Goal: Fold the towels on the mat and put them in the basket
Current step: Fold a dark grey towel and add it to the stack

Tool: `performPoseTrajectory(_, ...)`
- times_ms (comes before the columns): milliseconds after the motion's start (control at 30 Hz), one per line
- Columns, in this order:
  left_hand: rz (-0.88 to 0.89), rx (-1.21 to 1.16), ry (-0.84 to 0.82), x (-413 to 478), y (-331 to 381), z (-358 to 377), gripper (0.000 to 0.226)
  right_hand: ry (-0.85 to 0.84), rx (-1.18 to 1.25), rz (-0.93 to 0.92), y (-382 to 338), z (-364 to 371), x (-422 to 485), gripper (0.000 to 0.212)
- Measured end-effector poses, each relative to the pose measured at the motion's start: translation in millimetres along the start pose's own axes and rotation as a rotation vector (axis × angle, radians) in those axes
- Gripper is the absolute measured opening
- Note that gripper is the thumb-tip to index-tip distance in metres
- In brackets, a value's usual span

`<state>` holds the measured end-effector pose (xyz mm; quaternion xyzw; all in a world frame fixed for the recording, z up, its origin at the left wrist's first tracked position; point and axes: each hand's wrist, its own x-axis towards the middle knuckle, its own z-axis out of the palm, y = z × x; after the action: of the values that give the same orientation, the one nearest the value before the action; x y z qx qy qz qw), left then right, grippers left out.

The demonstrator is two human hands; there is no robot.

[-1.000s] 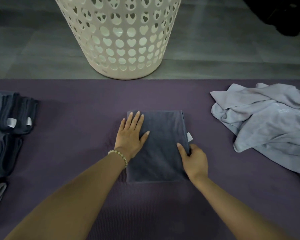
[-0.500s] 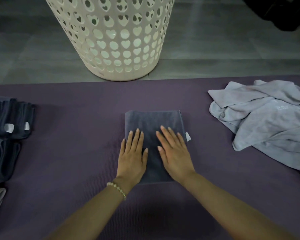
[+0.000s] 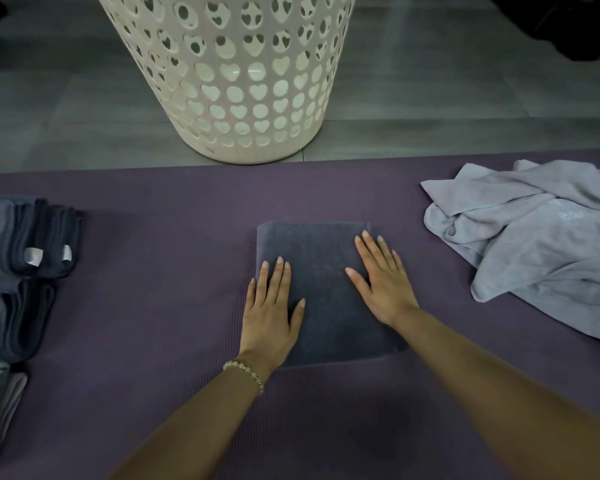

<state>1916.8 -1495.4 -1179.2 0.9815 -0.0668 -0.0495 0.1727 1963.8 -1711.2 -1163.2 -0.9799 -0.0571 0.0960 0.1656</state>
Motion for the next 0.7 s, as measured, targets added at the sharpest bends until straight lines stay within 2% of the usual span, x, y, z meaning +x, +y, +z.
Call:
performPoseTrajectory(100,-0.037,-0.170,0.029,-1.8,2.1,-8.2,0.075,0.148,0.273,0.099,-7.4,-10.4,-10.4,0.075)
performPoseTrajectory(167,-0.176,-0.382,0.117,-2.8,3.9,-18.5,0.077,0.260,0.455,0.294,-9.8,-13.5,-16.6,0.069)
performPoseTrajectory(233,-0.361,-0.542,0.157,1.2,-1.2,-24.2,0.072,0.204,0.604,0.511,-7.5,-12.1,-14.5,0.059)
performPoseTrajectory(333,-0.477,-0.641,0.057,16.8,-11.3,-33.0,0.052,0.087,0.604,0.606,-4.9,-12.1,-3.4,0.039)
performPoseTrajectory(467,-0.523,-0.651,-0.136,37.0,-14.2,-48.0,0.037,-0.031,0.566,0.660,-10.1,-21.5,9.3,0.045)
performPoseTrajectory(533,-0.544,-0.703,-0.155,40.2,-14.7,-51.5,0.036,-0.077,0.591,0.669,-12.2,-25.6,12.7,0.039)
performPoseTrajectory(600,-0.574,-0.793,-0.144,39.7,-16.8,-51.5,0.031,-0.099,0.618,0.707,-14.2,-29.5,13.9,0.058)
performPoseTrajectory(700,-0.624,-0.968,-0.168,36.8,-16.3,-53.4,0.022,-0.141,0.779,0.767,-16.3,-31.4,14.6,0.065)
